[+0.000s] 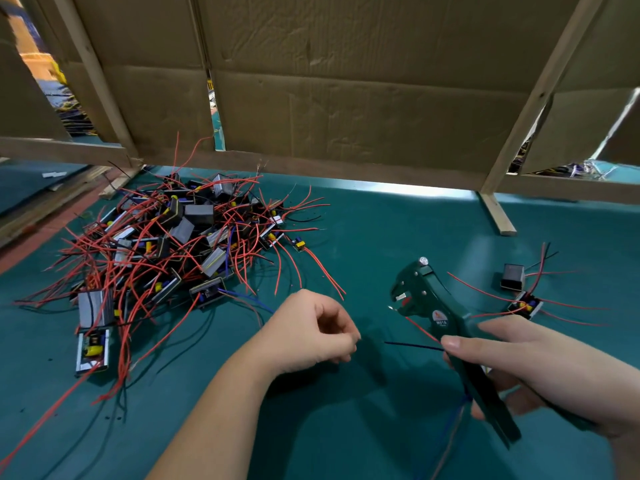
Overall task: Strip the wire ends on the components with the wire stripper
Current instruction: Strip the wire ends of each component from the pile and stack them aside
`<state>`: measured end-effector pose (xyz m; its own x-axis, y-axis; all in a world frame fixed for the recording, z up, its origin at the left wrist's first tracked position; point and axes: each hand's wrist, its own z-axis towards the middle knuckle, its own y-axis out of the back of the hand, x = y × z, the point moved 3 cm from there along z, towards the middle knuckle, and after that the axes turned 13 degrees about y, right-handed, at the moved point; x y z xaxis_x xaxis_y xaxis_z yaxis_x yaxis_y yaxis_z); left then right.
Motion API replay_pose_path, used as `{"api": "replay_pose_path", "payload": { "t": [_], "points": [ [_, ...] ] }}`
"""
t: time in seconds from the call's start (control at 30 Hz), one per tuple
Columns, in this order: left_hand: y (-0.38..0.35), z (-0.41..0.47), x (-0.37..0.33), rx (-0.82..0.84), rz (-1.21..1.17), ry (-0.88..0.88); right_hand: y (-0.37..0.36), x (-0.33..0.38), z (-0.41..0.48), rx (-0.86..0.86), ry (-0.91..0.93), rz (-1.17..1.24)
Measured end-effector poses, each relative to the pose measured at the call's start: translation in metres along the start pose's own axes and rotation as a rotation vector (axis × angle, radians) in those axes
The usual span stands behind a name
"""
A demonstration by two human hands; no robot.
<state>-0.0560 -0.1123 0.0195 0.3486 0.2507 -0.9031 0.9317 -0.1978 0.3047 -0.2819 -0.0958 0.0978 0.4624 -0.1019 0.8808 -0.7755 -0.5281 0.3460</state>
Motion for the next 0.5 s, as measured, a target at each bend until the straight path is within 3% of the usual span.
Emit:
{"api": "replay_pose_path", "payload": {
  "t": [0.2,0.37,0.5],
  "points": [
    [-0.004,0.005,0.000,-0.117,0.336,-0.110,0.003,-0.001,0.003,0.146,-0.024,-0.142],
    [0.009,0.018,0.010,-0.370,0.234,-0.096,0.010,-0.005,-0.011,0.170,-0.085,-0.413],
    [0.015,0.021,0.018,-0.444,-0.018,-0.023,0.042,-0.018,-0.025,0.001,-0.126,-0.526]
  ]
}}
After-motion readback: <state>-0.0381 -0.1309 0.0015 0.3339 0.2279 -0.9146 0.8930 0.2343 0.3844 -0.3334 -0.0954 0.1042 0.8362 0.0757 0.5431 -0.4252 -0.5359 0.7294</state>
